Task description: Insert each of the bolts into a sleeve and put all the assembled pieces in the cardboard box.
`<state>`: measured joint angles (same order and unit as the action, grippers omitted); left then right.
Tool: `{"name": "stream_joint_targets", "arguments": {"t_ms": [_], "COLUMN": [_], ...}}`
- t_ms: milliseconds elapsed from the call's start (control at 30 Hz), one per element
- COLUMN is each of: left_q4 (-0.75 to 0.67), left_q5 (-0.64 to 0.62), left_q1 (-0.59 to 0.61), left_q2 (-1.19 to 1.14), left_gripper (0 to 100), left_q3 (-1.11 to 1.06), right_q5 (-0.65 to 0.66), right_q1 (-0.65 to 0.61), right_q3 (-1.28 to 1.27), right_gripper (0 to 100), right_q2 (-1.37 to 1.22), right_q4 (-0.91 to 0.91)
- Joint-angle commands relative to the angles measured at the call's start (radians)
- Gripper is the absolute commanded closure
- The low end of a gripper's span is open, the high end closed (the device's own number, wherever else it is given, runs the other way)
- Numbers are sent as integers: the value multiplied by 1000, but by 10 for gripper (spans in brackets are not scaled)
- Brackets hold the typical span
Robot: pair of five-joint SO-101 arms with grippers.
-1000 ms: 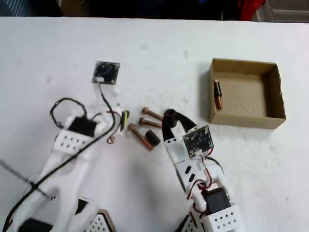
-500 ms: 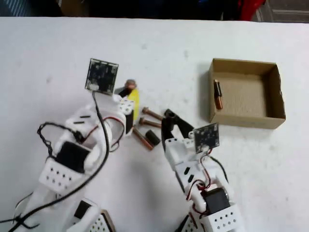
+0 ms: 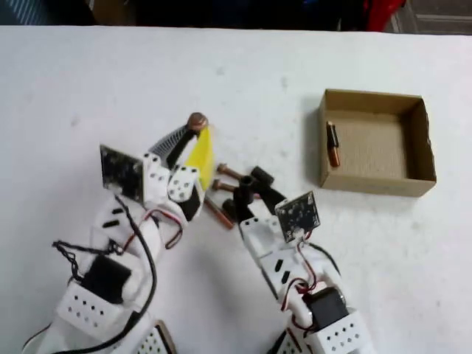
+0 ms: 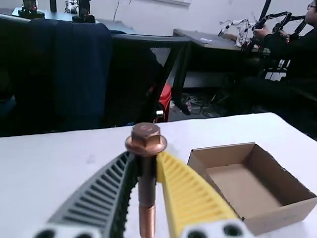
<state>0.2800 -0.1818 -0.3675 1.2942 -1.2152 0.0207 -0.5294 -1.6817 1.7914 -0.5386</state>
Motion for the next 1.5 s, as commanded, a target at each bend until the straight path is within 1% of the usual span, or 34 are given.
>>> {"name": "stream_joint_targets", "arguments": {"t_ms": [0,100,200,333,433,500,567,633,700,767,967,1100,1400,1467], "left_q4": [-55,-58,-81,-138,-201,-218,-219,-219,-219,-219,-215,-212,-219,-219], "left_q5": [8,8,8,6,6,5,-5,-63,-97,-95,-106,-183,-190,-222], "left_q1": [-65,-113,-127,-130,-130,-130,-130,-130,-130,-130,-130,-130,-130,-130], "left_q2": [48,48,48,50,50,50,50,51,51,51,51,51,48,48], "left_gripper": [980,980,980,980,980,980,980,980,980,980,980,980,980,980], "left_q3": [-8,-25,-31,-77,-115,-129,-133,-132,-132,-132,-132,-132,-170,-172], "right_q5": [20,20,25,129,146,149,149,153,203,226,226,226,227,230], "right_q1": [-12,-12,-10,-12,-12,-12,-12,-7,-12,-12,-12,-12,-12,-13], "right_q3": [-9,-9,-9,-9,-9,-9,-9,-9,-9,-9,-9,-9,-9,-9], "right_gripper": [981,981,981,981,981,981,981,981,981,981,981,981,981,981], "right_q2": [8,8,8,8,8,8,8,8,8,8,8,8,8,10], "right_q4": [44,44,42,38,36,36,36,41,42,42,42,42,42,44]}}
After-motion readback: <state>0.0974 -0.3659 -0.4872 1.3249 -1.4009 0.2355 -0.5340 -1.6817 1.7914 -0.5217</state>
